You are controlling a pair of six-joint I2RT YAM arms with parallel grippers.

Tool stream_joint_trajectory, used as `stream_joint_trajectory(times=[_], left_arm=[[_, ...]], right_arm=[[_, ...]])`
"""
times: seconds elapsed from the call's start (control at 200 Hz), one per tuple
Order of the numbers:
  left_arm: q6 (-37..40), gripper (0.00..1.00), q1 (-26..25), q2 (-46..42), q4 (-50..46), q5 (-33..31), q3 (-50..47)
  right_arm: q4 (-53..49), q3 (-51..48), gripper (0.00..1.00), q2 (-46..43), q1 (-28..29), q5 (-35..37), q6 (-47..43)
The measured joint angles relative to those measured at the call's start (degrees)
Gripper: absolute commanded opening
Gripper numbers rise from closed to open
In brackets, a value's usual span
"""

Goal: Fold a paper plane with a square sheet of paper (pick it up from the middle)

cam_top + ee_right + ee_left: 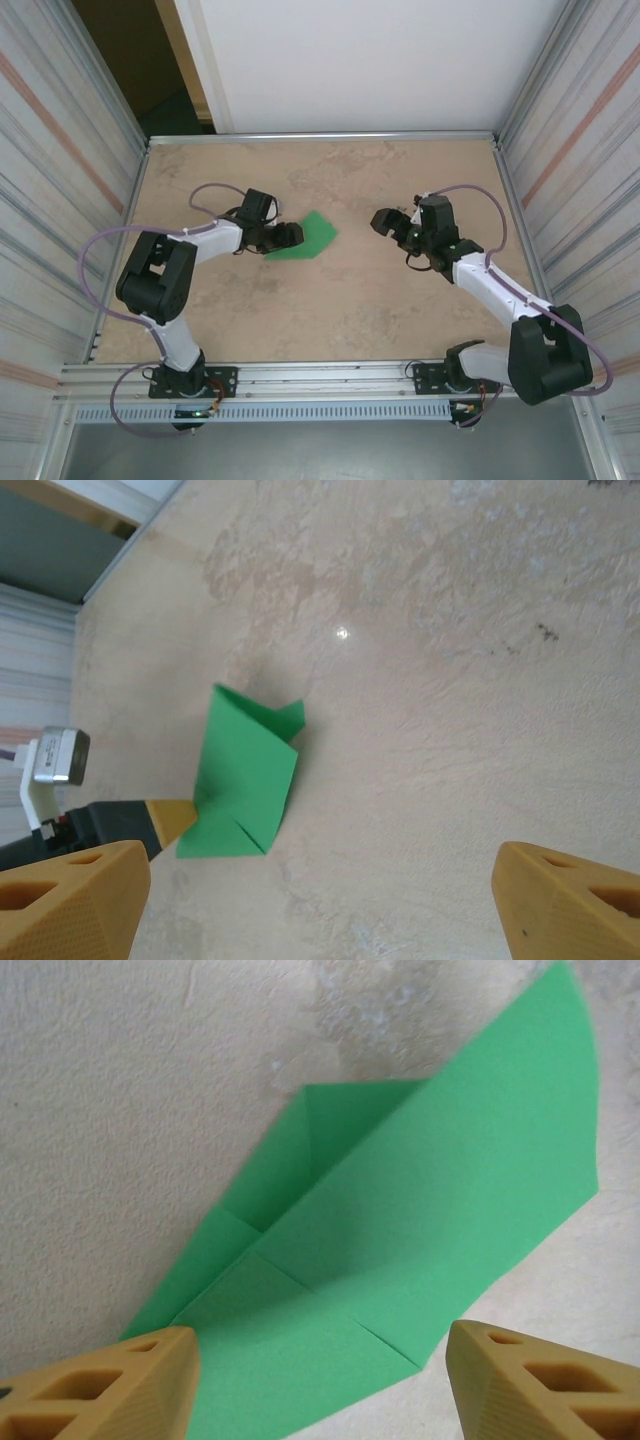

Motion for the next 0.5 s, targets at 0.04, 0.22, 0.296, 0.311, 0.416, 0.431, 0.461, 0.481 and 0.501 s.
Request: stream_joint_trajectory(times=[0.04, 0.22, 0.296, 0.311, 0.416, 0.431, 0.461, 0.481, 0.501], left_arm=[[-0.2, 0.66, 0.0, 0.5, 0.0, 0.0, 0.0], [-1.0, 0.64, 0.4, 1.2, -0.4, 0.0, 1.0], [-1.6, 0.62, 0.4, 1.3, -0.7, 0.1, 1.0], [-1.9, 0.61, 0.4, 1.4, -0.9, 0.2, 1.0], [-3.5, 0.57, 0.4, 1.6, -1.1, 1.2, 1.0], [-3.9, 0.56, 0.3, 1.6, -1.0, 1.4, 1.0], [-4.6, 0.55, 0.2, 1.7, -0.8, 1.8, 0.8], [-5.3, 0.54, 0.1, 1.7, -0.4, 2.1, 0.5], [-5.9, 0.54, -0.1, 1.7, -0.2, 2.3, 0.3]], right_arm=[[0.0, 0.0, 0.86, 0.6, 0.2, -0.4, 0.1], [0.1, 0.0, 0.85, 2.5, 1.2, -1.5, 0.7], [0.2, 0.0, 0.84, 3.5, 2.0, -1.7, 1.6], [0.2, 0.0, 0.83, 3.7, 2.2, -1.7, 1.7], [0.2, 0.0, 0.79, 5.4, 3.7, -1.6, 4.1], [0.2, 0.0, 0.78, 5.6, 4.0, -1.6, 4.4], [0.2, 0.0, 0.77, 6.1, 4.5, -1.6, 5.4], [0.3, 0.0, 0.76, 6.4, 4.8, -1.6, 5.9], [0.4, 0.0, 0.75, 6.7, 5.1, -1.6, 6.5]])
